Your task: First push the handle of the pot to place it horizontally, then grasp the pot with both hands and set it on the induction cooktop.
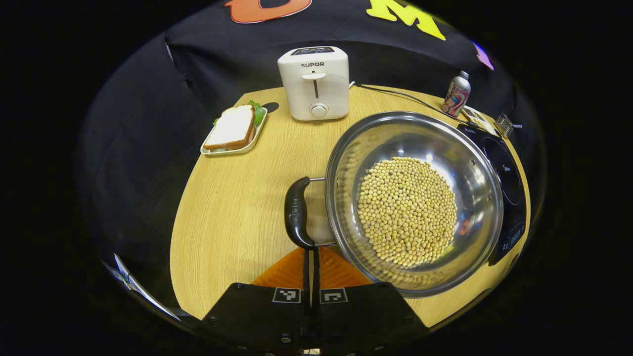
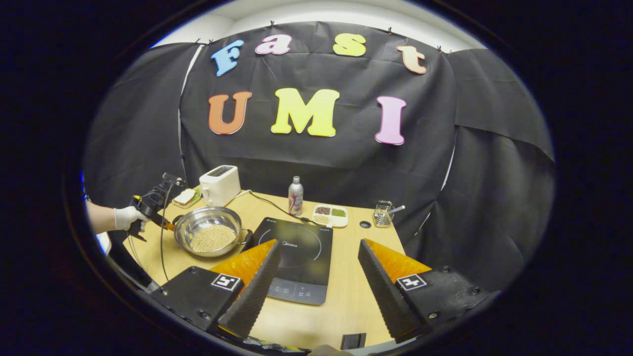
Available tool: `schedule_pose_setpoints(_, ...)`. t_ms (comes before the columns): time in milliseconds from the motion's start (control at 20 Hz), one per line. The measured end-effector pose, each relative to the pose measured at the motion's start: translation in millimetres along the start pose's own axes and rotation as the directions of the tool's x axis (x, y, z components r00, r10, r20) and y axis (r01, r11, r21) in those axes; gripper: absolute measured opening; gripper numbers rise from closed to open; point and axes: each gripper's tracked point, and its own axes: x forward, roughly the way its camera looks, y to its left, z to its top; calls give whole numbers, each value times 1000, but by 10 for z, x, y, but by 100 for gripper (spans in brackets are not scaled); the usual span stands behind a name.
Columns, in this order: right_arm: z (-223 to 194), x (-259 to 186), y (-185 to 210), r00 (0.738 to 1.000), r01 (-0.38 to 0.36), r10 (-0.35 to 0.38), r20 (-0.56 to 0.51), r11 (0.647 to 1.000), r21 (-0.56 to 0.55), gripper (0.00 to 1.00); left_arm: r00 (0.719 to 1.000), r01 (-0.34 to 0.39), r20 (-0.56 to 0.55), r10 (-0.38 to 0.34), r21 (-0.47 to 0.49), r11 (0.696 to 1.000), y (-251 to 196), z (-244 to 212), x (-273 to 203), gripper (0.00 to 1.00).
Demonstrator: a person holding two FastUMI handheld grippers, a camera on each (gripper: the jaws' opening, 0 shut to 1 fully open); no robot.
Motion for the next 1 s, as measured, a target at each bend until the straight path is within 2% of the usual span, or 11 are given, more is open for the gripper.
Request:
schedule_pose_setpoints(350,-13,90,173,999,-20,19,-26,1000,-15,100,1000,7,13,-7,9,1000,28,97,12,0)
schedule_pose_setpoints(500,-22,205,327,998,-52,52,-38,999,-5,100,999,-7,51,7,7,1000,94,71,-86,0)
schedule_pose_setpoints(550,-19,256,381,997,-65,65,-38,998,-5,97,996,-13,86,12,7,1000,127,98,-169,10)
schedule_pose_setpoints(600,-54,332,448,996,-78,78,-46,997,-4,100,992,-28,125,27,6,1000,171,138,-237,0)
schedule_pose_setpoints(700,-133,496,584,993,-97,96,-75,995,-2,100,978,-17,206,17,0,1000,176,228,-439,0)
schedule_pose_setpoints(900,-272,869,1095,969,-201,201,-141,980,13,100,963,-23,267,17,17,1000,210,257,-686,87)
schedule_pose_setpoints(950,-318,996,1225,961,-225,225,-163,974,17,99,960,-30,278,22,23,999,231,294,-680,97)
schedule_pose_setpoints(1000,-359,1136,1354,952,-247,247,-183,969,23,100,960,-33,280,25,22,999,243,328,-668,97)
